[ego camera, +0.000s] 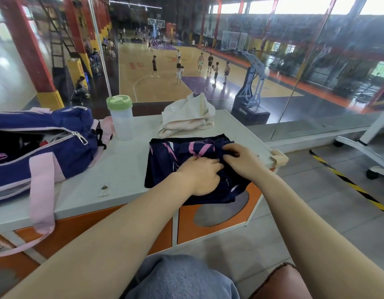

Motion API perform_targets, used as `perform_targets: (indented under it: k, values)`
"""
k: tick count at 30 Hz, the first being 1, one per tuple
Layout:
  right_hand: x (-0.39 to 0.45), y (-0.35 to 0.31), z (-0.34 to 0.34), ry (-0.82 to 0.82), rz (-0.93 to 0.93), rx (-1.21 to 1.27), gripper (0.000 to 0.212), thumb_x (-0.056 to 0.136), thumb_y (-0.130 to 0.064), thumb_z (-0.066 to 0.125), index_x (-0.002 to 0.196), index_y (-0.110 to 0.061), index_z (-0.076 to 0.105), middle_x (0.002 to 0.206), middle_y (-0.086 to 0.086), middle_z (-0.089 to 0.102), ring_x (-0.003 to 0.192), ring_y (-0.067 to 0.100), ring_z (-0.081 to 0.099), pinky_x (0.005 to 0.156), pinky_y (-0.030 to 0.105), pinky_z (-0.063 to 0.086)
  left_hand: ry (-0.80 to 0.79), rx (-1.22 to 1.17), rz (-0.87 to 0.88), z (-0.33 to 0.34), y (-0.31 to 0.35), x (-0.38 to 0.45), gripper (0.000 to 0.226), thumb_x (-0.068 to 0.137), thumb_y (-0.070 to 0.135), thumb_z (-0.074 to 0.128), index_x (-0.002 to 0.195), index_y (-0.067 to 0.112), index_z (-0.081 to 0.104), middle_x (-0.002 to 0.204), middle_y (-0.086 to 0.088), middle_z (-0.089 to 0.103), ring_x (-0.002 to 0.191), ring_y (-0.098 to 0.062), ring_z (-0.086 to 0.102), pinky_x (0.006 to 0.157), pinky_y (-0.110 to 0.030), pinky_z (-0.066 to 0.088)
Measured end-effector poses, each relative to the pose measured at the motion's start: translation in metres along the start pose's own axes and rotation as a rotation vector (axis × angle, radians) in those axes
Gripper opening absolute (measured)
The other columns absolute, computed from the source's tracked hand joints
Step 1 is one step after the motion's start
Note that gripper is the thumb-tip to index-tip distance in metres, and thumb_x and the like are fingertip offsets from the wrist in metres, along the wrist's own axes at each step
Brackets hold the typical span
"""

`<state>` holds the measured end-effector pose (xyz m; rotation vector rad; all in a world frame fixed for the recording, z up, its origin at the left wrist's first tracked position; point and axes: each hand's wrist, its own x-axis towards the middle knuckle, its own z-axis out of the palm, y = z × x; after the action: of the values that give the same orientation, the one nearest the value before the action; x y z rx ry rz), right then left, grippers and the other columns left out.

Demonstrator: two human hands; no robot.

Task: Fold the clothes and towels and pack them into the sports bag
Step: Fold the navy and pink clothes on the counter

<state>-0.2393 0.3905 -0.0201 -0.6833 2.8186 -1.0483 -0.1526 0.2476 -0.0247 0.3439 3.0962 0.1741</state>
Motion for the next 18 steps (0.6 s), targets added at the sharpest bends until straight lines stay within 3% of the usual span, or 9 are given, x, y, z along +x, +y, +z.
perform_targets:
  k: [3,5,8,10,13,18]
  values:
    - [0.007,0.009,0.011,-0.172,-0.054,-0.115,0.042,0.099,-0.024,0.046,0.141,-0.022,0.051,0.146,-0.001,0.049,0.134,0.019,0.043,0.112,0.033,0.032,0.025,0.034,0.018,0.001,-0.002,-0.006,0.085,0.082,0.079,0.031,0.144,0.022,0.041,0.150,0.004,0.040,0.138,-0.020,0.036,0.113,-0.042,0.027]
    - [0.017,0.010,0.014,-0.203,-0.045,-0.111,0.042,0.101,-0.019,0.043,0.143,-0.021,0.048,0.151,0.000,0.043,0.139,0.020,0.037,0.115,0.034,0.027,-0.014,0.114,0.027,-0.001,-0.006,-0.007,0.104,0.071,0.085,0.042,0.151,0.020,0.028,0.158,0.003,0.028,0.143,-0.019,0.027,0.118,-0.041,0.022]
    - [0.033,0.004,0.017,-0.242,0.004,-0.069,0.044,0.101,-0.015,0.042,0.144,-0.020,0.047,0.150,0.002,0.044,0.138,0.023,0.038,0.115,0.035,0.028,-0.013,0.126,0.041,-0.008,-0.016,0.001,0.101,0.072,0.074,0.056,0.151,0.018,0.027,0.155,0.002,0.033,0.139,-0.020,0.033,0.113,-0.039,0.031]
    - [0.044,-0.004,0.020,-0.239,0.019,-0.054,0.045,0.099,-0.013,0.043,0.143,-0.020,0.047,0.149,0.004,0.045,0.137,0.024,0.039,0.115,0.037,0.029,-0.017,0.094,0.021,-0.014,-0.025,0.008,0.091,0.074,0.065,0.060,0.147,0.018,0.032,0.146,0.003,0.043,0.130,-0.021,0.043,0.101,-0.037,0.042]
    - [0.061,-0.015,0.025,-0.228,0.035,0.003,0.045,0.097,-0.007,0.042,0.141,-0.015,0.049,0.146,0.008,0.048,0.133,0.026,0.043,0.113,0.040,0.031,-0.017,0.041,-0.026,-0.019,-0.040,0.016,0.085,0.075,0.058,0.062,0.145,0.019,0.033,0.142,0.003,0.045,0.123,-0.022,0.048,0.089,-0.036,0.045]
    - [0.079,-0.033,0.036,-0.199,0.048,0.142,0.033,0.088,0.004,0.044,0.109,-0.005,0.068,0.108,0.016,0.069,0.102,0.031,0.063,0.093,0.041,0.049,0.080,-0.166,-0.069,-0.026,-0.063,0.012,0.086,0.081,0.044,0.061,0.153,0.025,0.019,0.157,0.002,0.029,0.138,-0.021,0.036,0.106,-0.039,0.039]
